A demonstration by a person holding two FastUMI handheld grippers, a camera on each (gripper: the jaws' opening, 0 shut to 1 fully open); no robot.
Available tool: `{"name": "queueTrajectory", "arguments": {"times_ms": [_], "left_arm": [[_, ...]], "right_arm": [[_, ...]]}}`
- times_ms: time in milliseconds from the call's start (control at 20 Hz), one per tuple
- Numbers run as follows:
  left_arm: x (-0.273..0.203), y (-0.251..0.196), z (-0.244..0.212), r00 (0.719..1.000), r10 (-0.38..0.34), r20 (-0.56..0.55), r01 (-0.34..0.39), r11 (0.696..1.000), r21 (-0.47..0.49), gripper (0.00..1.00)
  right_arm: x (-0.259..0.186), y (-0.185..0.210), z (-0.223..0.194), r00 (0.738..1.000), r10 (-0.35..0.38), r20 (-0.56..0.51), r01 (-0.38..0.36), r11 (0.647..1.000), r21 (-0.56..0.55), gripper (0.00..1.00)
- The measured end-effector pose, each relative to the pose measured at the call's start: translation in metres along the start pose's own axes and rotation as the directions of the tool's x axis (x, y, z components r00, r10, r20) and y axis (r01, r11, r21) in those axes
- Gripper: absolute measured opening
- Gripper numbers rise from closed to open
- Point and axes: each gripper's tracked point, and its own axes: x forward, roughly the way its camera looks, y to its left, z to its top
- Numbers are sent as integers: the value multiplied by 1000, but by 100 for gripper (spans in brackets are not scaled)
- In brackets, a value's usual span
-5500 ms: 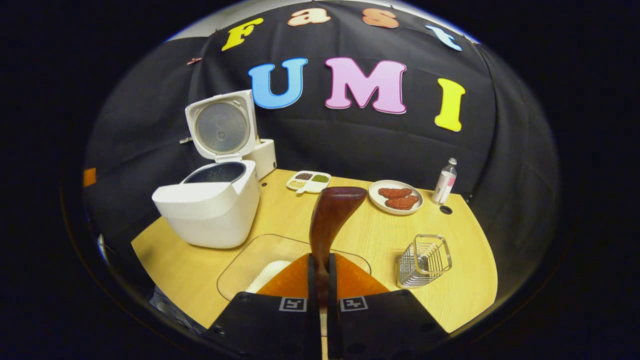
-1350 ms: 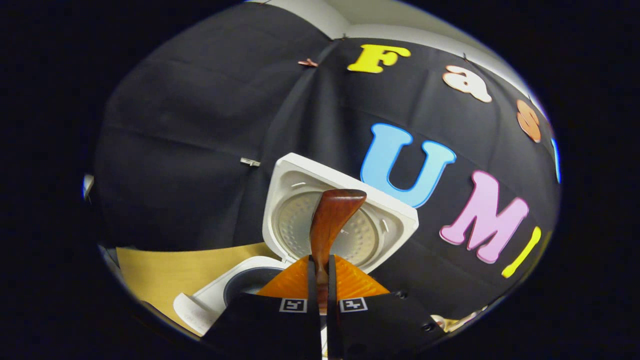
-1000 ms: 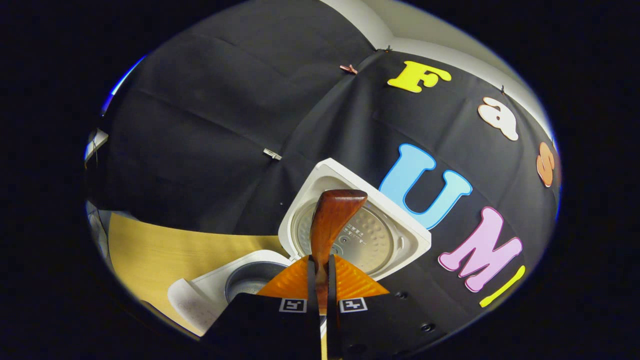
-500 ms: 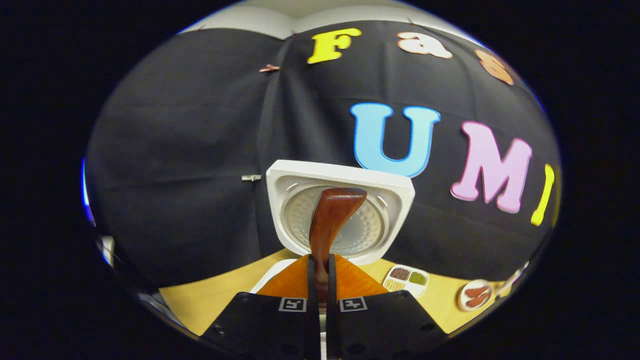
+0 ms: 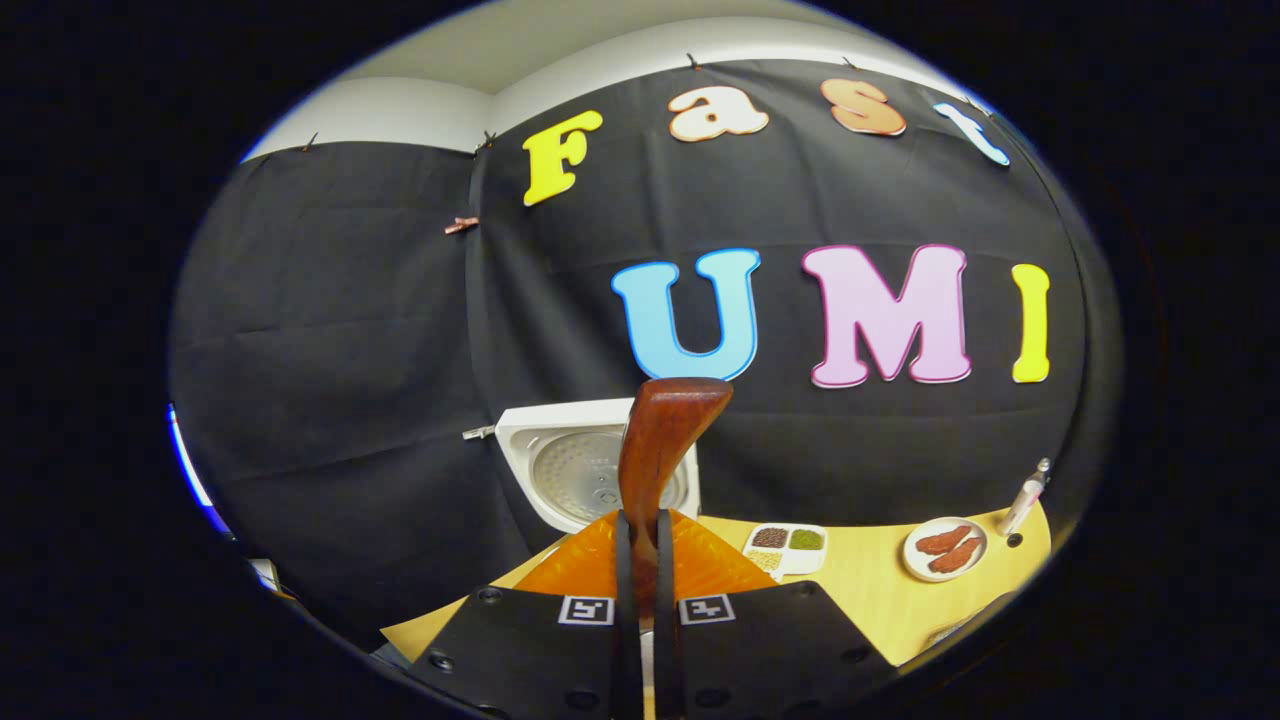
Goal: Close the left gripper, press the button to open the rice cooker; take a wooden spoon from the chopstick holder with the right hand, scoop a spoonful of rice and pour it into the rice cooker, then put the wooden spoon back into the chopstick holder.
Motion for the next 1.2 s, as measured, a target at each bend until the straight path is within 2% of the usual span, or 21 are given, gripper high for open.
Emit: {"name": "queueTrajectory", "arguments": {"times_ms": [300,500,750,950,1050,1200], "left_arm": [[-8,-28,5,999,-36,16,35,999,32,94],[-10,-47,8,998,-55,19,54,998,44,94],[-12,-75,14,997,-71,25,69,996,64,94],[-14,-95,14,997,-79,14,79,997,18,94],[-16,-104,15,998,-70,4,70,998,-8,94],[-22,-115,20,999,-49,8,49,999,2,94]], "right_arm": [[-76,-67,31,994,-86,62,83,996,39,9],[-123,-132,36,981,-177,76,172,983,63,9],[-172,-214,16,957,-286,36,284,957,54,9],[-197,-273,-3,938,-348,9,347,937,42,9],[-206,-303,-20,929,-370,-22,371,927,62,9],[-211,-345,-55,908,-413,-65,417,906,77,9]]}}
